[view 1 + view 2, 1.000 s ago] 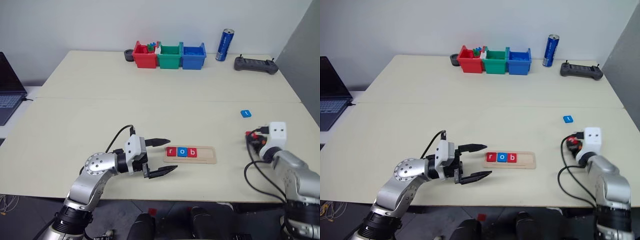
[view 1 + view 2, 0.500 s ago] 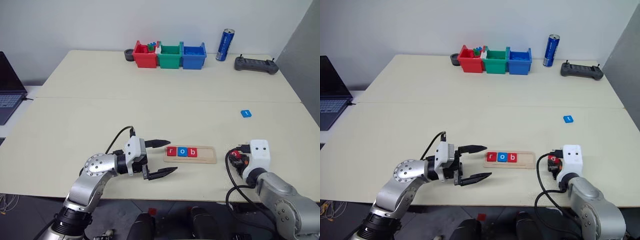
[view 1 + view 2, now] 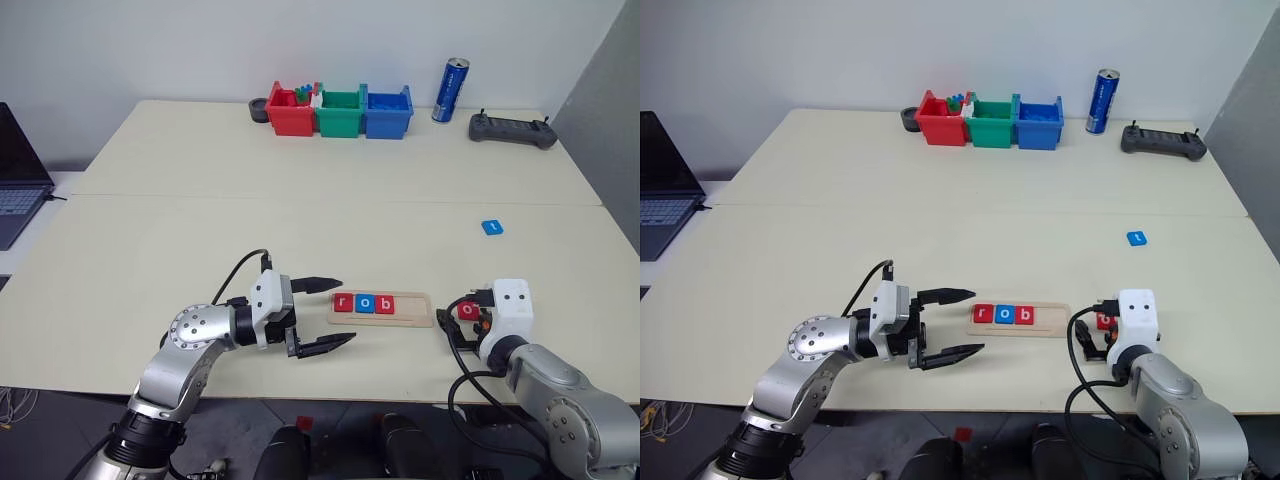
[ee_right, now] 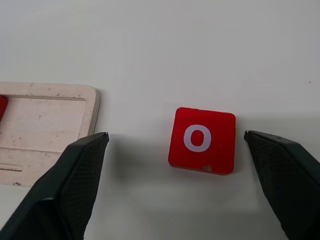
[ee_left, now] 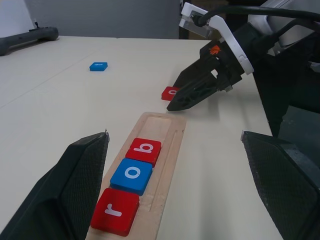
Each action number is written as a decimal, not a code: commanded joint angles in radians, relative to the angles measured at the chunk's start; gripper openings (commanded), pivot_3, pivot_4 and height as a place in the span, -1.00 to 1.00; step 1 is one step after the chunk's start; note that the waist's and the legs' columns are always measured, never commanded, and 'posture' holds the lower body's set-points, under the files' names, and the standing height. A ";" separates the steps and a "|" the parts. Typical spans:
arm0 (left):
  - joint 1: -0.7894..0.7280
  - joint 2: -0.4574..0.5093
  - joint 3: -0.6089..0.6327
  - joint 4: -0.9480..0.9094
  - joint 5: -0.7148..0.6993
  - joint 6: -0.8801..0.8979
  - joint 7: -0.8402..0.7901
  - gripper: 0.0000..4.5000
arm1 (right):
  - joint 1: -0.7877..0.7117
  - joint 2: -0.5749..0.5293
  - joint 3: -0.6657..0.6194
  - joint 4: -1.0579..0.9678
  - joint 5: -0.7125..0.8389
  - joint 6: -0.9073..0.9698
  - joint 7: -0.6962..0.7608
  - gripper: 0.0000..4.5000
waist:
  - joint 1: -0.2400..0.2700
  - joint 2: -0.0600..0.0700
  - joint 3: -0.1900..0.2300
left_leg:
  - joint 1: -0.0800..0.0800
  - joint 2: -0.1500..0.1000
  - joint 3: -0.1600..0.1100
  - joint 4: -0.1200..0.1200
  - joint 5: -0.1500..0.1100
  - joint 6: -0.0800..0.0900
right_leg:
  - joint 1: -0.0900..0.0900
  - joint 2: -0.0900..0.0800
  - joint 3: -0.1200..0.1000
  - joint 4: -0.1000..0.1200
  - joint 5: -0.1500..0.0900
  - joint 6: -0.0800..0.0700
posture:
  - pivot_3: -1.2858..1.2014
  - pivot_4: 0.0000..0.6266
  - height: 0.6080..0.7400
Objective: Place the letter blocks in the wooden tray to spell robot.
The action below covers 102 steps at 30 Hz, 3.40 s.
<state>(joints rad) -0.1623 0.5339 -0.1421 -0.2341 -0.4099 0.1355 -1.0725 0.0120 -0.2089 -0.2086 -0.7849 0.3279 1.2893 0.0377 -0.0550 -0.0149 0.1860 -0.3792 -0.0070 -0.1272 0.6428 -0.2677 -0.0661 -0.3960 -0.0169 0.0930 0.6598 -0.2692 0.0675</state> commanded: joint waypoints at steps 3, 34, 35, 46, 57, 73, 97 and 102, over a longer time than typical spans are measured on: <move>-0.004 -0.003 0.002 -0.021 -0.001 -0.011 0.003 1.00 | -0.127 -0.183 0.010 0.018 -0.037 -0.116 0.081 0.99 | -0.002 0.000 0.000 | -0.001 0.000 0.001 0.000 0.000 0.000 | -0.001 0.000 0.000 0.000 0.000 0.000 | 0.03 -0.52 1.00; -0.017 0.003 0.007 -0.020 -0.004 -0.006 0.002 1.00 | -0.324 -0.666 0.270 1.070 -0.121 -1.282 1.276 0.99 | 0.005 -0.001 0.002 | 0.001 -0.001 0.003 0.002 -0.002 0.003 | 0.001 -0.002 0.001 -0.001 0.003 -0.003 | 0.03 -0.52 1.00; -0.016 0.004 0.007 -0.021 -0.004 -0.005 0.003 1.00 | -0.327 -0.665 0.271 1.080 -0.124 -1.287 1.279 0.99 | 0.005 -0.001 0.002 | 0.001 -0.001 0.003 0.002 -0.002 0.003 | 0.001 -0.002 0.001 -0.001 0.003 -0.003 | 0.03 -0.52 1.00; -0.022 0.003 0.004 -0.027 -0.006 0.004 0.007 1.00 | -0.343 -0.664 0.269 1.084 -0.124 -1.283 1.290 -0.36 | 0.005 -0.001 0.002 | 0.001 -0.001 0.003 0.002 -0.002 0.003 | 0.001 -0.002 0.001 0.000 0.003 -0.003 | 0.03 -0.52 1.00; -0.025 -0.003 -0.002 -0.028 -0.005 0.002 0.014 1.00 | -0.408 -0.608 0.286 0.848 -0.072 -1.118 1.267 -0.36 | 0.004 -0.001 0.002 | 0.001 -0.001 0.002 0.003 -0.002 0.003 | 0.001 -0.002 0.001 0.002 0.003 -0.003 | 0.03 -0.52 1.00; -0.007 0.010 0.008 -0.046 -0.007 0.007 0.019 1.00 | -0.450 -0.490 0.399 0.815 -0.142 -1.084 1.181 -0.36 | 0.007 -0.001 0.001 | 0.001 -0.001 0.001 0.002 -0.002 0.003 | 0.000 -0.002 0.000 0.002 0.003 -0.003 | 0.03 -0.52 1.00; -0.020 0.015 0.009 -0.029 -0.001 -0.003 0.016 1.00 | -0.463 -0.482 0.425 0.855 -0.168 -1.092 1.195 0.24 | 0.007 -0.001 0.001 | 0.001 -0.001 0.001 0.003 -0.002 0.003 | 0.000 -0.002 0.000 0.002 0.003 -0.003 | 0.03 -0.52 1.00; -0.021 0.013 0.007 -0.024 0.002 -0.006 0.017 1.00 | -0.469 -0.481 0.421 0.864 -0.172 -1.097 1.198 0.98 | 0.007 -0.001 0.001 | 0.001 -0.001 0.001 0.003 -0.002 0.003 | 0.000 -0.002 0.000 0.003 0.003 -0.003 | 0.03 -0.52 1.00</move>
<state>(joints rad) -0.1702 0.5445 -0.1490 -0.2392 -0.4085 0.1448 -1.0564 -0.4360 -0.6792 0.2198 0.0905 0.1557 0.2049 1.2256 -0.0482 -0.0161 0.1874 -0.3787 -0.0082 -0.1261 0.6453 -0.2695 -0.0630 -0.3959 -0.0189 0.0927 0.6624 -0.2663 0.0640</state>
